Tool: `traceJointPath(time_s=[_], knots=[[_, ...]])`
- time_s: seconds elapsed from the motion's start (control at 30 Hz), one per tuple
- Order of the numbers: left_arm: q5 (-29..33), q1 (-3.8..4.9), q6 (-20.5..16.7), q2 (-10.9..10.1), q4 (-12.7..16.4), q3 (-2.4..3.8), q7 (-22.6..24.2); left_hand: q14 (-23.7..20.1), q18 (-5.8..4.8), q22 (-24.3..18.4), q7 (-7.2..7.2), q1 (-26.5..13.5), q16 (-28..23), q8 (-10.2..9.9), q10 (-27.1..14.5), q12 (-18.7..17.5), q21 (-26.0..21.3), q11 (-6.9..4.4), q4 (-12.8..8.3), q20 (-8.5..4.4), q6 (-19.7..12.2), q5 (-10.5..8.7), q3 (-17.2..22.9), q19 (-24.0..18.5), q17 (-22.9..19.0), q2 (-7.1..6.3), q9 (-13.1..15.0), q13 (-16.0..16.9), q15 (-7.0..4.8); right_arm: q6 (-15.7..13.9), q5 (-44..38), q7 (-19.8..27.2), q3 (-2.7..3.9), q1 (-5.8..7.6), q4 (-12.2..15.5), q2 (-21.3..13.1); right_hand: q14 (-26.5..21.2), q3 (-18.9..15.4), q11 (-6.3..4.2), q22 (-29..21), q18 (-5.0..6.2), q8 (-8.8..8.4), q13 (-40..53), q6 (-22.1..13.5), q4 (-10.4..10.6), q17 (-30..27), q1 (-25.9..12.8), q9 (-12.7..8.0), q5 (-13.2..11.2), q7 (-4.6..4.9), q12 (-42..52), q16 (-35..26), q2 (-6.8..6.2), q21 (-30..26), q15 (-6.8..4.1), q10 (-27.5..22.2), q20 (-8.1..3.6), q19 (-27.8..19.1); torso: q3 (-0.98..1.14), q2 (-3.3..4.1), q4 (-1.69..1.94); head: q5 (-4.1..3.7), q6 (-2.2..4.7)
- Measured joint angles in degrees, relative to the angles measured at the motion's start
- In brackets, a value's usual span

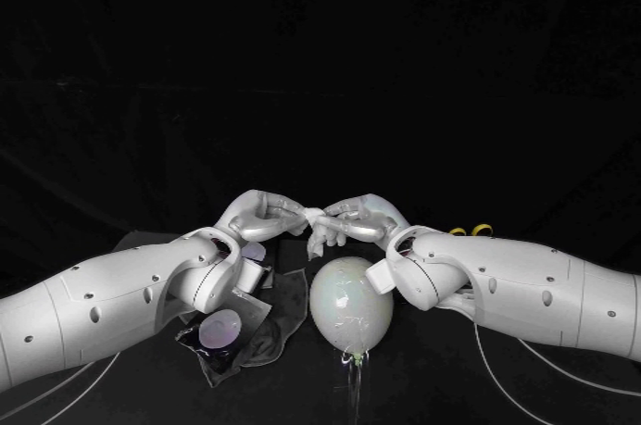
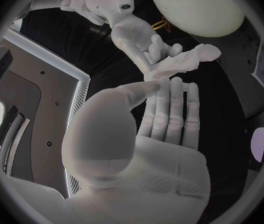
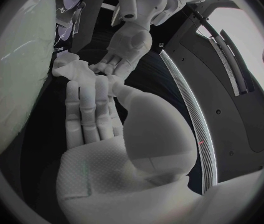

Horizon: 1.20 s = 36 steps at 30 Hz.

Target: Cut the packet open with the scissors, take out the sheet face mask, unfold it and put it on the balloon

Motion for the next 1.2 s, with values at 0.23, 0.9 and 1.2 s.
traceJointPath(time_s=[0.23, 0.9, 1.2], knots=[[-0.04, 0.0, -0.01, -0.16, 0.09, 0.0, 0.0, -0.23, -0.01, 1.34, -0.3, -2.99, 0.79, 0.83, -0.34, 1.53, 2.02, -0.33, -2.65, 0.52, 0.3, 4.9, 1.25, -0.92, 1.06, 0.06, 0.02, 1.56, -0.22, -0.7, -0.15, 0.42, 0.0, 0.0, -0.21, -0.12, 0.15, -0.3, -0.23, -0.02, -0.02, -0.45, 1.11, -0.01, 0.56, 0.31, 0.5, -0.44, 0.0, -0.01, 1.49, 1.28, -0.5, 0.0, -0.15, -0.23, -0.1, 0.51, 0.0, 0.01, 0.01, 0.07, -0.05], [-0.12, 0.0, -0.01, -0.22, 0.36, -0.02, -0.08, -0.24, -0.03, 2.14, -0.35, -5.09, 1.68, 1.32, -0.56, 2.65, 3.31, -0.52, -4.31, 0.71, 0.25, 4.93, 1.81, -1.52, 1.83, 0.67, 0.03, 2.64, -0.21, -1.08, -1.43, 0.81, 0.0, 0.01, -0.36, 0.2, 5.7, 0.2, -2.54, 1.69, 0.9, 2.7, 4.96, 5.54, -1.16, 5.6, 4.92, 0.17, -0.03, -2.84, 7.85, 7.17, 1.31, 1.74, -2.24, 2.87, -1.62, 4.09, 0.01, 0.01, -0.02, 0.04, -0.09], [-0.12, 0.0, -0.01, -0.21, 0.39, -0.02, -0.14, -0.02, -0.02, 2.22, -0.35, -5.09, 1.9, 1.65, -0.56, 2.65, 3.31, -0.51, -4.32, 0.71, 0.23, 4.93, 1.81, -1.52, 1.94, 0.67, 0.03, 2.78, -0.42, -1.95, -2.5, 0.99, 0.0, 0.01, -0.33, 0.38, 11.81, 0.98, -3.29, 4.74, 0.89, 5.42, 15.61, 5.74, -1.95, 13.11, 4.47, 1.26, -0.16, -3.05, 17.48, 11.5, 2.35, 4.69, -3.25, 7.22, -2.66, 5.11, 0.01, 0.01, -0.01, -0.04, -0.14]])
